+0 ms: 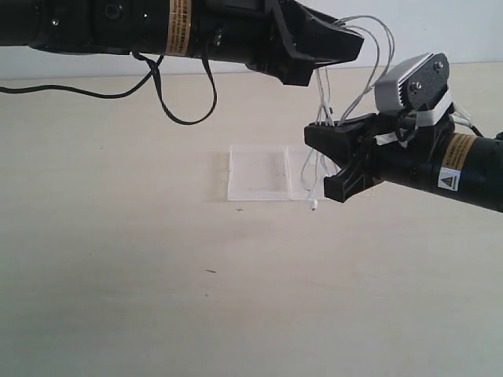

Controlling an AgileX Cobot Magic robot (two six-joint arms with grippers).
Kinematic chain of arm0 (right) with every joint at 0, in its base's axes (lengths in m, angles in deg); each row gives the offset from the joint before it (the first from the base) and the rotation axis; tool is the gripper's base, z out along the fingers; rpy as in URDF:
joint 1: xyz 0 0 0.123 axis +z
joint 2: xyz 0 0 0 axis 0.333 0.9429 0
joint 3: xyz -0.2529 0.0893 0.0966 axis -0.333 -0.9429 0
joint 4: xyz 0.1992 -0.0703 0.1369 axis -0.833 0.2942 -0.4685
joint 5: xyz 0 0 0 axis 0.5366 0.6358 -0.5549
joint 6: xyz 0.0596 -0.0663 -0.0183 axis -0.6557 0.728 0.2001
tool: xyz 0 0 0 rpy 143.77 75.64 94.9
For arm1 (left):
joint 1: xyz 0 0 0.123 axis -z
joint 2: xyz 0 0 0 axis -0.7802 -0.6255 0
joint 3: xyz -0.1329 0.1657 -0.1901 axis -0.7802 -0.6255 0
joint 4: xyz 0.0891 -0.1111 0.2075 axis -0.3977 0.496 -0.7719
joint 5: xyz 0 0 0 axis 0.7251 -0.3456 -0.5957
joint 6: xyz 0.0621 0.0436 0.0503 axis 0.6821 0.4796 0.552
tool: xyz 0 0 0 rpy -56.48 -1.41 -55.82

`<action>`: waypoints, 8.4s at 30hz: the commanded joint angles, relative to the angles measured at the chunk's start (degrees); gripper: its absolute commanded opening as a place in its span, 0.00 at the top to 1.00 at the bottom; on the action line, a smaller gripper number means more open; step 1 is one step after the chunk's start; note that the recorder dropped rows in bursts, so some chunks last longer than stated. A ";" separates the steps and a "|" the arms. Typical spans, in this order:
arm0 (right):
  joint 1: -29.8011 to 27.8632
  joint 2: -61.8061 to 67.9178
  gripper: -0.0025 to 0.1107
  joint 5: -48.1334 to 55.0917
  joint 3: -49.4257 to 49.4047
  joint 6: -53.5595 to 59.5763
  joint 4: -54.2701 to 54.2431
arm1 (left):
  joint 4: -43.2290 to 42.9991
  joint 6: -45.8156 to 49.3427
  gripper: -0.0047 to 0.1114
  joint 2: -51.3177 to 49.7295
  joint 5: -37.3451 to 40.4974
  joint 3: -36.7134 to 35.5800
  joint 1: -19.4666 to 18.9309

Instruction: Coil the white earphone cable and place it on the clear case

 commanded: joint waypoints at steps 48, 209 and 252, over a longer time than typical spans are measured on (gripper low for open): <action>-0.24 -8.24 0.98 46.21 26.78 -52.79 44.02 | 39.11 28.06 0.96 72.25 -9.38 -73.34 -17.84; 21.83 23.56 0.98 1.19 22.46 9.69 -63.54 | 9.40 9.68 0.96 83.25 3.04 -74.39 -17.84; 20.66 27.31 0.98 29.98 32.21 46.94 -88.20 | 9.40 9.68 0.96 83.25 3.04 -74.39 -17.84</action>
